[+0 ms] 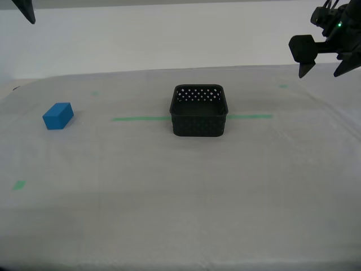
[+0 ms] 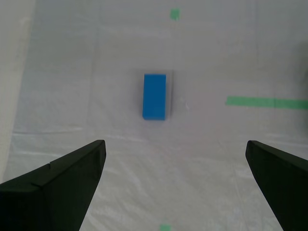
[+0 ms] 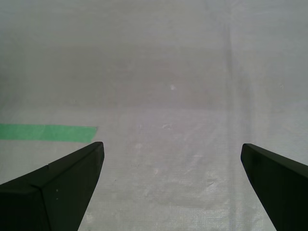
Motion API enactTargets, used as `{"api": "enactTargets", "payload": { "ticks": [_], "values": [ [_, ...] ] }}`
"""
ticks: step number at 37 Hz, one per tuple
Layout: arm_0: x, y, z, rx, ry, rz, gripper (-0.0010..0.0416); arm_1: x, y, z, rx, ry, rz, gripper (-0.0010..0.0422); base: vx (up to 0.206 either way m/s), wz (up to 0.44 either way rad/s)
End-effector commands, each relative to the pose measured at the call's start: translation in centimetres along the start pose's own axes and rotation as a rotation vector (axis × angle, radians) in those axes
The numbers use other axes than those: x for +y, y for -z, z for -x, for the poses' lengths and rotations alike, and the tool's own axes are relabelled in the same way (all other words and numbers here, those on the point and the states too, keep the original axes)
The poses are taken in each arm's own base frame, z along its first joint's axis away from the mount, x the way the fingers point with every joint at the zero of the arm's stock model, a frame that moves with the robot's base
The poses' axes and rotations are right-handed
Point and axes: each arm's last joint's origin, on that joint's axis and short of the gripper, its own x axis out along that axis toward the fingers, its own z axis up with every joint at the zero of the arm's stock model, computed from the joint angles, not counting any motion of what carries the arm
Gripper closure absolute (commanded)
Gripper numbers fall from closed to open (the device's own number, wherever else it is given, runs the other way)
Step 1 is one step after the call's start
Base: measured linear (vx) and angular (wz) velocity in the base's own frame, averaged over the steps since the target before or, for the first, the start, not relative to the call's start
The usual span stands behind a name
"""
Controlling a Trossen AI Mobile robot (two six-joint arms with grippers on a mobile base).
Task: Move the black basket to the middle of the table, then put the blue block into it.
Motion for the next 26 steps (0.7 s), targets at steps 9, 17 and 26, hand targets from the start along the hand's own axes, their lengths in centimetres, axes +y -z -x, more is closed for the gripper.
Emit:
{"api": "enactTargets", "payload": {
  "ticks": [9,17,26],
  "values": [
    [0.0,0.0,0.0,-0.003,-0.001,0.001,0.0007,-0.2,-0.9,-2.3,0.088,0.032,-0.052,0.0011,0.0,0.0],
    [0.0,0.0,0.0,-0.002,-0.001,0.001,0.0007,0.3,-0.8,-3.3,0.131,0.043,-0.046,0.0011,0.0,0.0],
    [0.0,0.0,0.0,-0.002,-0.001,0.001,0.0007,1.0,-1.2,-5.2,0.173,0.054,-0.047,0.0011,0.0,0.0]
  ]
}}
